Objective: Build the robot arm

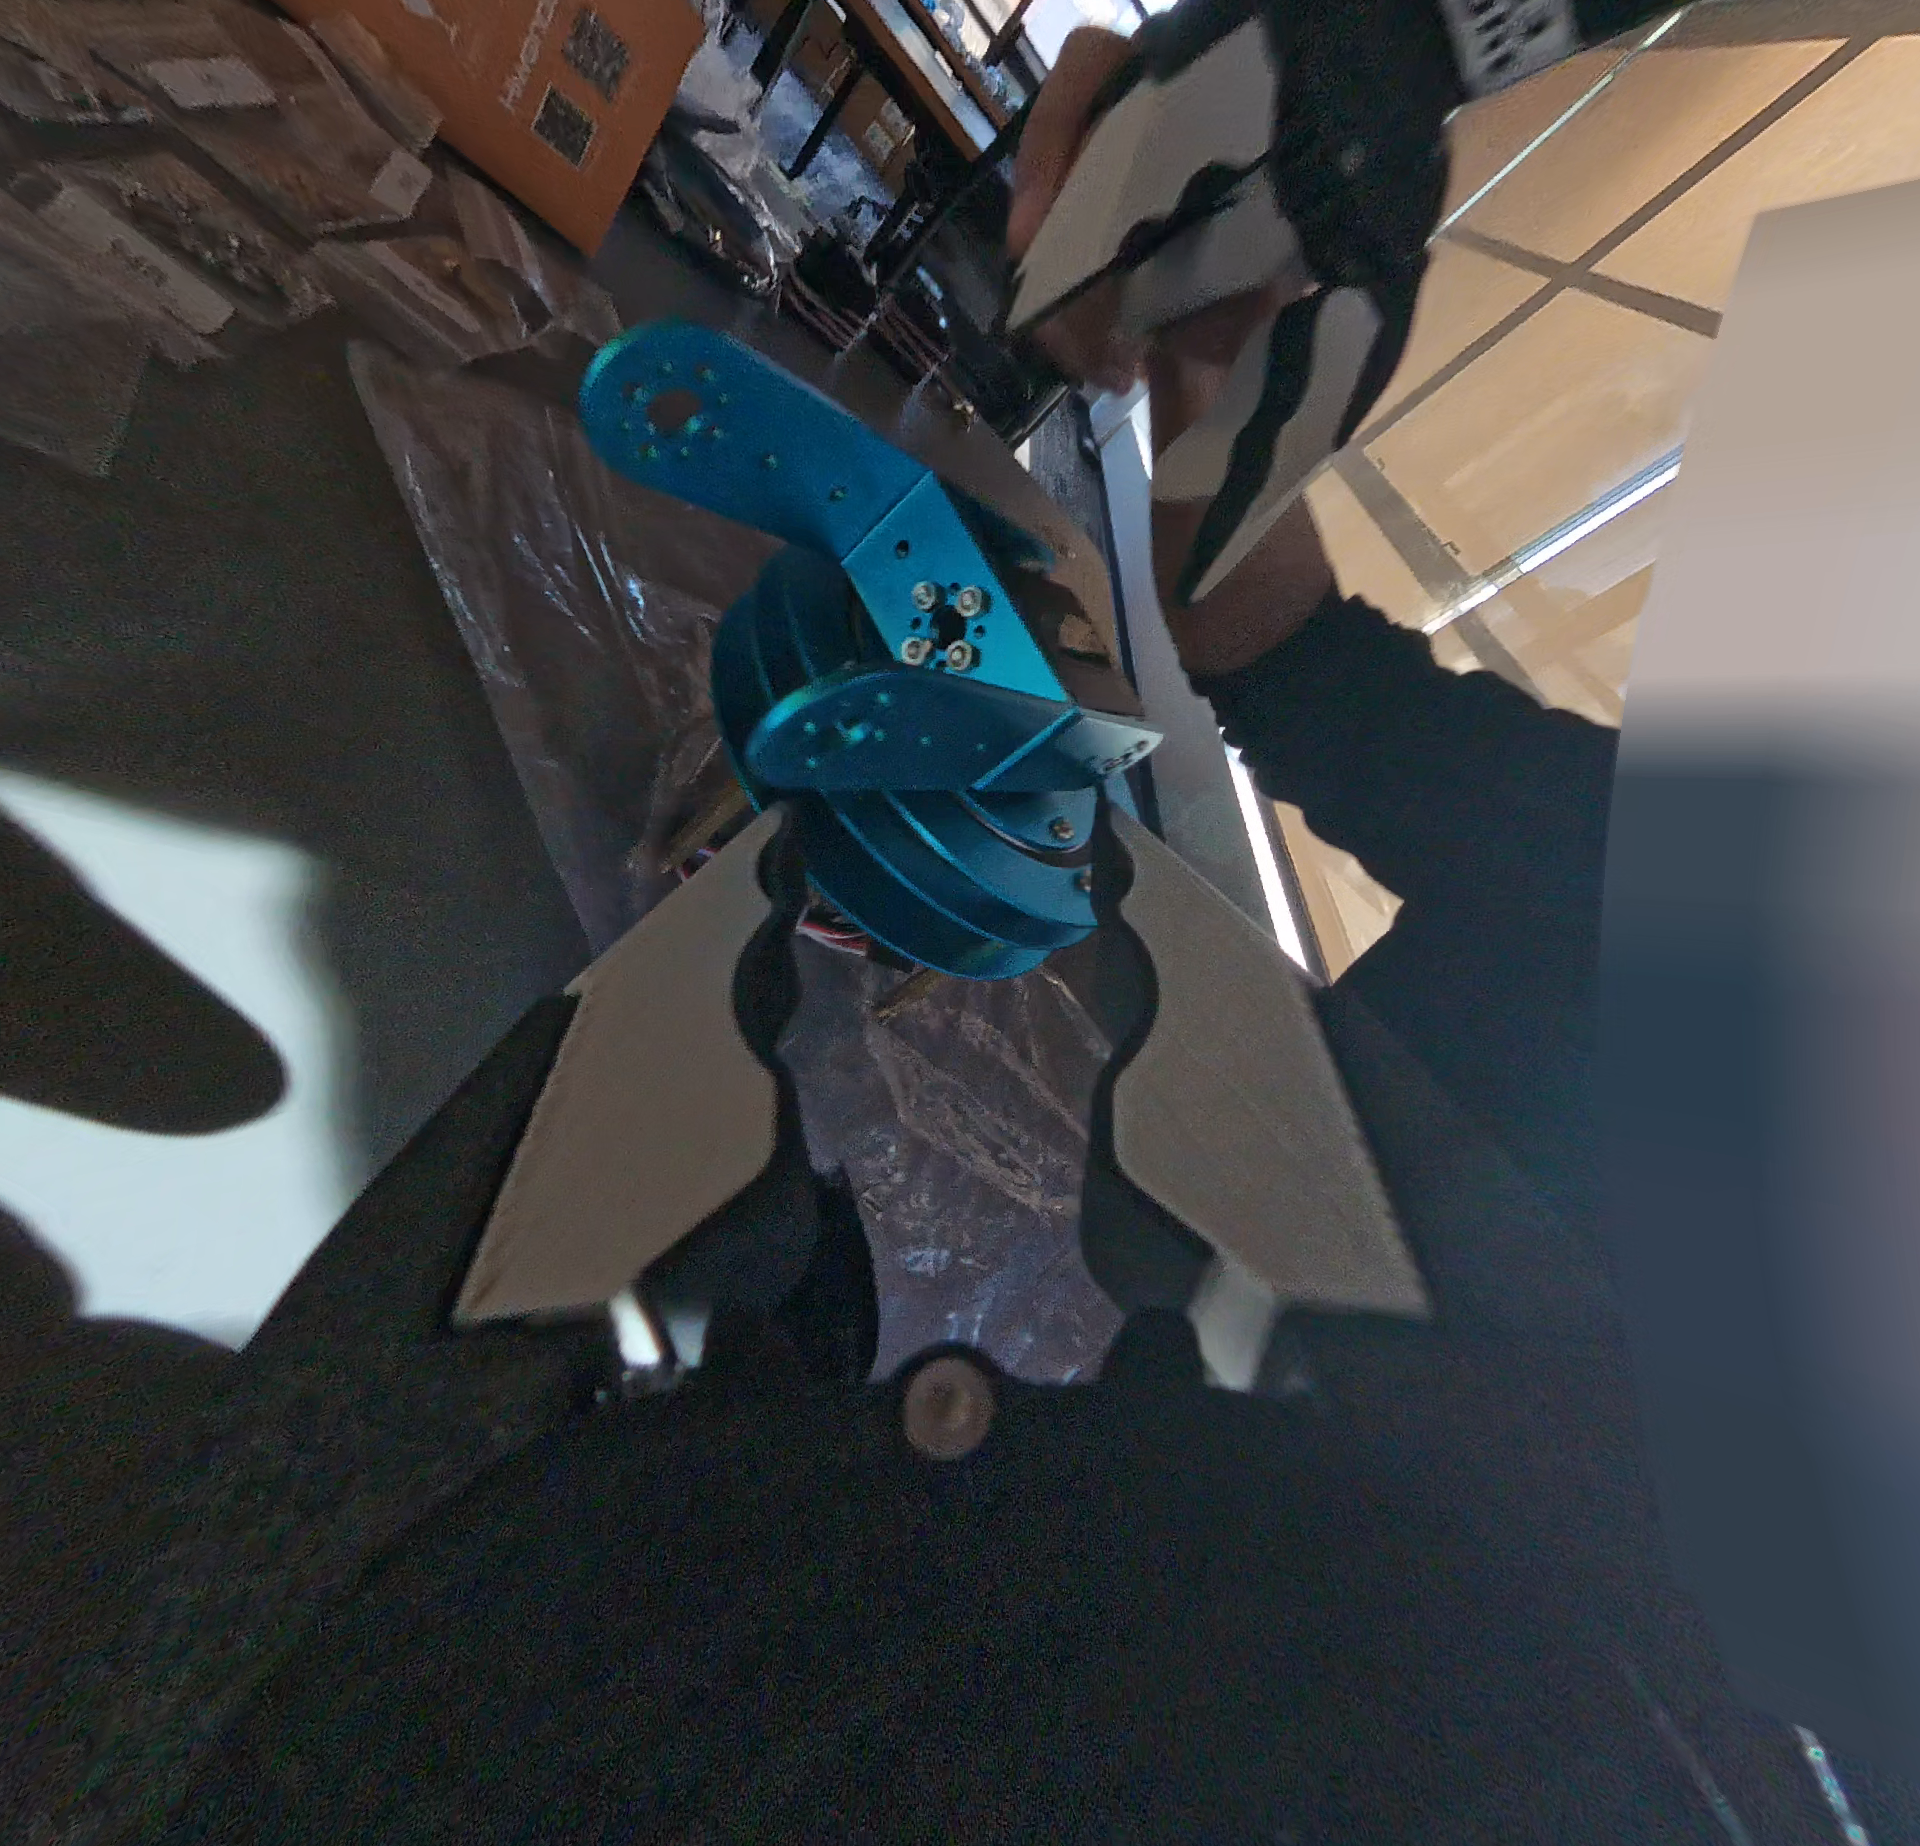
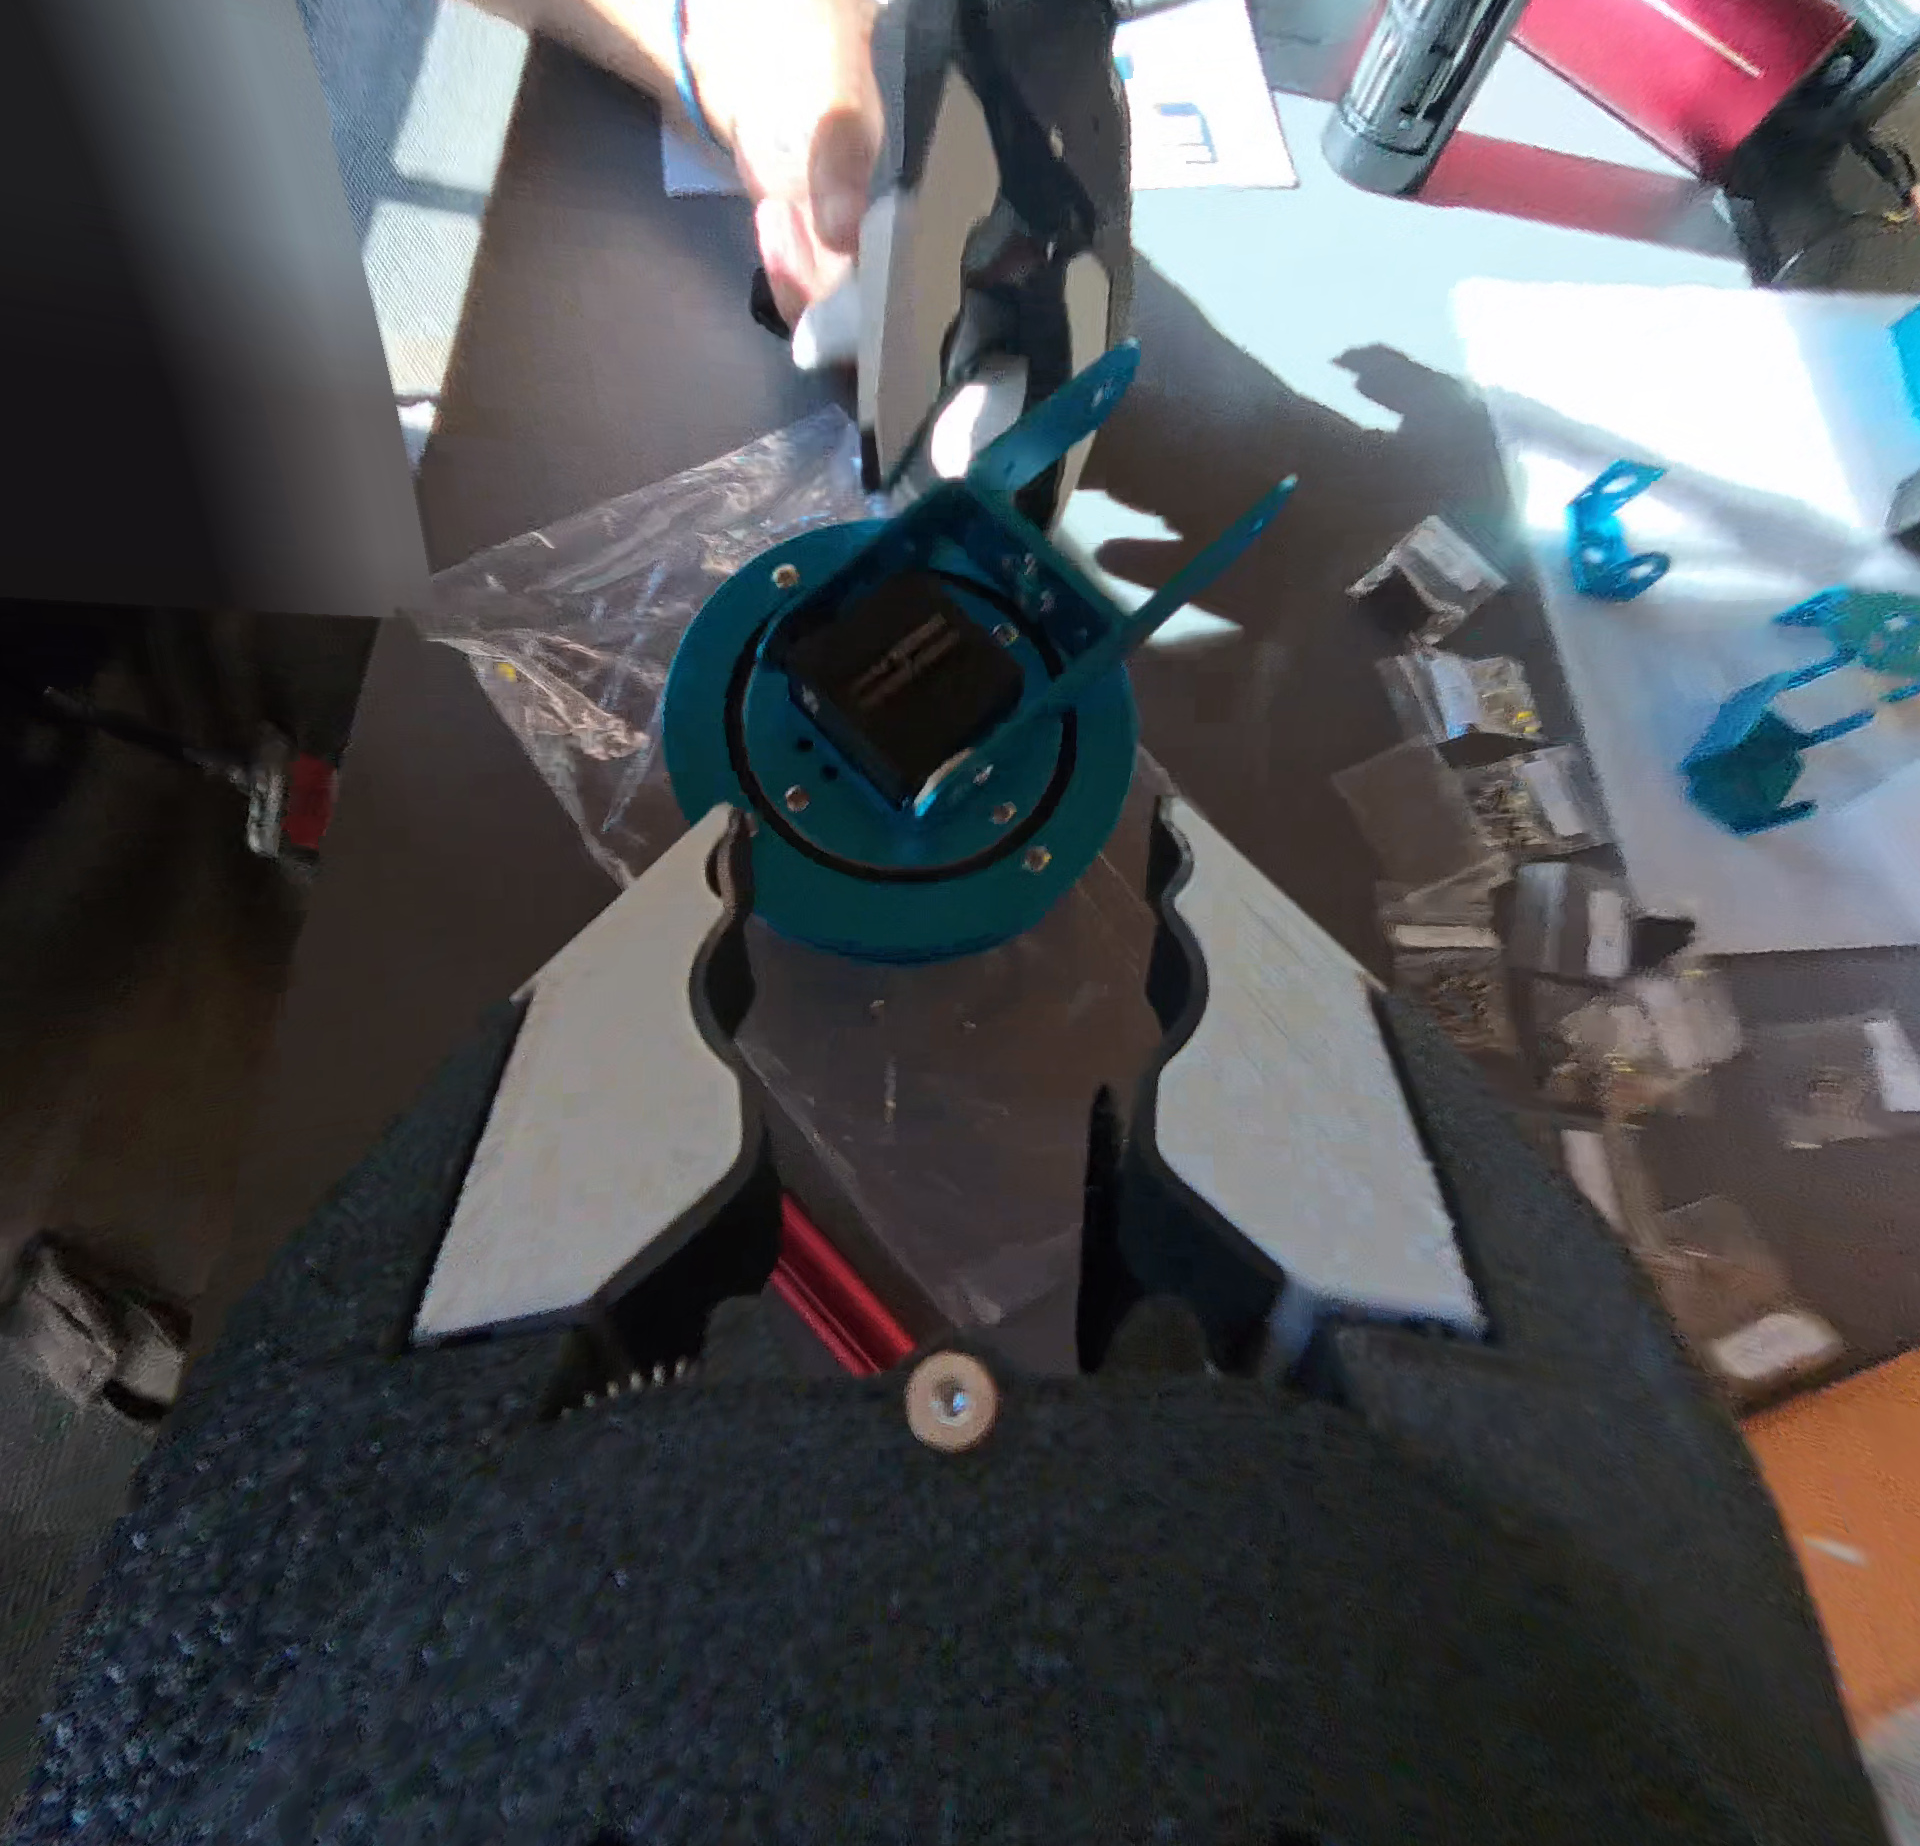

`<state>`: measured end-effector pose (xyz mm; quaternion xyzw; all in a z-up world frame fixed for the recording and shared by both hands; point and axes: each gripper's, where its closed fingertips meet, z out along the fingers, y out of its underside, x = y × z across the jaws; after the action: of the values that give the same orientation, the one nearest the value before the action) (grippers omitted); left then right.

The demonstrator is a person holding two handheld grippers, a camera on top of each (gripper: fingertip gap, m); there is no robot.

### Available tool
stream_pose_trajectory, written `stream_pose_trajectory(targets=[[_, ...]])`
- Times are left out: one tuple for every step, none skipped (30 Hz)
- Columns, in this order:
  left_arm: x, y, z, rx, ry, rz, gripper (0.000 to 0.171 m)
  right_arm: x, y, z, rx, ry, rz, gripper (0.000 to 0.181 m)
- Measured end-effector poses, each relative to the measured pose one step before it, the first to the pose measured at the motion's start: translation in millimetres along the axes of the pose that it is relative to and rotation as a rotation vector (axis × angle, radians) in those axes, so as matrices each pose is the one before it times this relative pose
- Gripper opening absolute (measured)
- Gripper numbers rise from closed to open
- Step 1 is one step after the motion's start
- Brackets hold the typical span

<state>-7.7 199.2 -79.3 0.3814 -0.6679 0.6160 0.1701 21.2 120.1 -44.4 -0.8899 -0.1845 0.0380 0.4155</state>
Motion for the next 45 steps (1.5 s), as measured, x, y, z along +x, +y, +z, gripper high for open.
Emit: stream_pose_trajectory(targets=[[6.55,-2.81,-6.39,0.02256,0.0017,-0.0023,0.055,-3.78,7.04,1.63,0.0391,-0.0203,0.0301,0.076],[6.63,-0.22,-7.23,0.01344,-0.0117,-0.0015,0.057,-0.59,7.21,1.46,0.0275,-0.0069,0.0369,0.074],[7.88,2.06,-8.13,0.01459,-0.0228,0.0154,0.057,0.96,9.50,0.40,0.0043,0.0046,0.0293,0.074],[7.22,5.49,-8.12,0.01345,-0.0445,0.0320,0.059,0.12,9.65,-1.32,-0.0006,0.0069,0.0160,0.074],[5.06,10.37,-6.76,-0.00396,-0.0699,0.0356,0.057,1.98,8.36,-2.60,0.0051,0.0175,0.0124,0.070],[2.96,14.97,-5.14,-0.02426,-0.0870,0.0373,0.058,4.41,10.93,-2.63,-0.0165,0.0243,0.0116,0.061],[1.70,14.77,-3.45,-0.01045,-0.0975,0.0245,0.057,7.08,13.86,-1.62,-0.0471,0.0316,0.0134,0.061],[7.32,15.80,-1.04,-0.00018,-0.0660,0.0152,0.056,9.83,13.59,-1.17,-0.0550,0.0418,0.0106,0.061],[11.76,18.91,1.82,-0.02544,-0.0408,0.0076,0.055,11.19,11.80,-0.83,-0.0434,0.0445,0.0029,0.062],[11.35,15.38,3.83,-0.00739,-0.0487,0.0172,0.055,9.01,9.31,-0.10,-0.0270,0.0261,0.0112,0.065],[12.09,11.00,4.87,0.01487,-0.0488,0.0311,0.055,4.70,4.70,-0.55,-0.0015,-0.0040,0.0280,0.071],[11.53,10.55,5.70,-0.01057,-0.0488,0.0615,0.055,1.16,3.33,-2.04,0.0045,-0.0240,0.0354,0.070],[7.00,6.78,5.67,-0.01558,-0.0699,0.0924,0.056,-0.25,6.10,-1.77,-0.0160,-0.0243,0.0302,0.068],[6.62,2.61,5.01,-0.00961,-0.0507,0.0811,0.056,0.59,8.83,-0.18,-0.0358,-0.0078,0.0122,0.068],[6.68,0.40,4.60,-0.01076,-0.0178,0.0393,0.056,0.54,5.66,0.47,-0.0141,0.0060,0.0028,0.067],[9.71,-1.07,4.01,-0.00608,0.0285,0.0088,0.058,-2.96,2.59,0.20,0.0052,-0.0094,0.0028,0.061],[4.96,-1.44,3.23,-0.00582,0.0177,0.0074,0.058,-2.41,0.67,0.12,0.0101,-0.0049,0.0055,0.058],[-4.87,1.45,3.10,-0.02102,-0.0359,0.0328,0.057,1.98,-0.03,0.32,0.0111,0.0237,0.0064,0.058],[-5.18,4.98,3.65,-0.04057,-0.0347,0.0426,0.054,2.39,0.88,1.42,0.0015,0.0235,0.0041,0.058],[-2.35,5.07,4.28,-0.03988,-0.0156,0.0309,0.050,-1.73,1.48,3.08,-0.0023,-0.0054,0.0079,0.057],[0.27,2.76,3.90,-0.02525,-0.0040,0.0225,0.044,-3.37,2.48,4.43,-0.0083,-0.0224,0.0211,0.055],[3.48,1.67,2.98,-0.01823,0.0127,0.0213,0.036,-1.62,4.59,5.00,-0.0269,-0.0155,0.0282,0.055],[3.15,-0.72,0.99,-0.00266,0.0102,0.0271,0.029,0.35,3.15,3.49,-0.0221,0.0046,0.0174,0.050],[-1.77,1.17,0.58,-0.01558,-0.0161,0.0290,0.024,-0.28,-0.26,1.09,0.0016,0.0094,0.0040,0.048],[-1.35,-0.22,-0.42,-0.00624,-0.0106,0.0193,0.012,-1.64,-0.04,0.27,-0.0008,-0.0010,0.0002,0.042],[-2.75,2.99,-0.39,-0.02261,-0.0192,0.0310,0.000,1.43,-0.26,0.33,0.0027,0.0132,0.0077,0.039],[-1.41,3.10,-0.64,-0.01557,-0.0100,0.0378,0.000,4.81,0.66,0.20,-0.0024,0.0318,0.0028,0.027],[-0.43,1.40,-0.89,-0.00140,0.0014,0.0176,0.000,1.52,-0.07,0.10,0.0021,0.0113,-0.0004,0.025],[-0.86,1.84,-1.09,-0.00264,0.0084,0.0052,0.000,1.65,0.12,0.03,-0.0005,0.0116,0.0025,0.019],[-1.69,2.15,-1.28,-0.00347,0.0084,0.0038,0.000,1.18,0.66,-0.36,-0.0049,0.0078,0.0029,0.012],[-2.20,2.42,-1.36,-0.00361,0.0059,0.0057,0.000,-3.75,1.21,-0.39,-0.0076,-0.0184,0.0085,0.003],[-2.94,3.00,-1.51,-0.00519,-0.0009,0.0081,0.000,-4.29,1.23,-0.35,-0.0054,-0.0136,0.0117,0.001],[-3.82,3.44,-1.56,-0.00797,-0.0086,0.0048,0.000,-2.44,1.36,-0.64,-0.0049,0.0029,0.0025,0.000],[-2.65,2.69,-1.47,-0.00459,-0.0069,0.0038,0.000,-2.97,1.36,-0.57,-0.0030,0.0056,0.0014,0.000],[-2.43,2.53,-1.25,-0.00430,-0.0096,0.0028,0.000,-2.82,1.04,-0.42,0.0008,0.0096,0.0004,0.000],[-1.48,1.76,-0.87,0.00015,-0.0061,-0.0001,0.000,-2.21,0.75,-0.19,0.0028,0.0143,0.0013,0.000],[-0.96,1.23,-0.71,0.00205,-0.0044,-0.0016,0.000,-1.49,0.38,-0.23,0.0053,0.0170,0.0022,0.000],[-0.80,1.07,-0.54,0.00217,-0.0045,-0.0009,0.000,-1.09,0.37,-0.14,0.0070,0.0162,0.0024,0.000],[-0.35,0.43,-0.48,0.00418,-0.0031,-0.0006,0.000,-0.63,0.11,-0.07,0.0078,0.0142,0.0034,0.000],[-0.12,0.07,-0.31,0.00485,-0.0027,0.0007,0.000,-0.04,-0.12,-0.01,0.0091,0.0135,0.0008,0.000],[0.19,-0.07,0.00,0.00408,-0.0017,0.0029,0.000,0.16,0.09,0.02,0.0092,0.0128,0.0029,0.000],[0.07,0.04,0.10,0.00254,-0.0029,0.0079,0.000,0.12,0.13,-0.24,0.0075,0.0104,0.0086,0.000],[-0.24,0.18,0.31,0.00280,-0.0036,0.0079,0.000,0.10,0.02,-0.05,0.0075,0.0095,0.0098,0.000],[0.09,-0.03,-0.08,0.00488,-0.0010,0.0048,0.000,0.09,0.11,-0.11,0.0070,0.0106,0.0097,0.000],[-0.09,0.23,-0.27,0.00423,-0.0002,0.0039,0.000,0.06,0.08,-0.13,0.0051,0.0129,0.0069,0.000]])
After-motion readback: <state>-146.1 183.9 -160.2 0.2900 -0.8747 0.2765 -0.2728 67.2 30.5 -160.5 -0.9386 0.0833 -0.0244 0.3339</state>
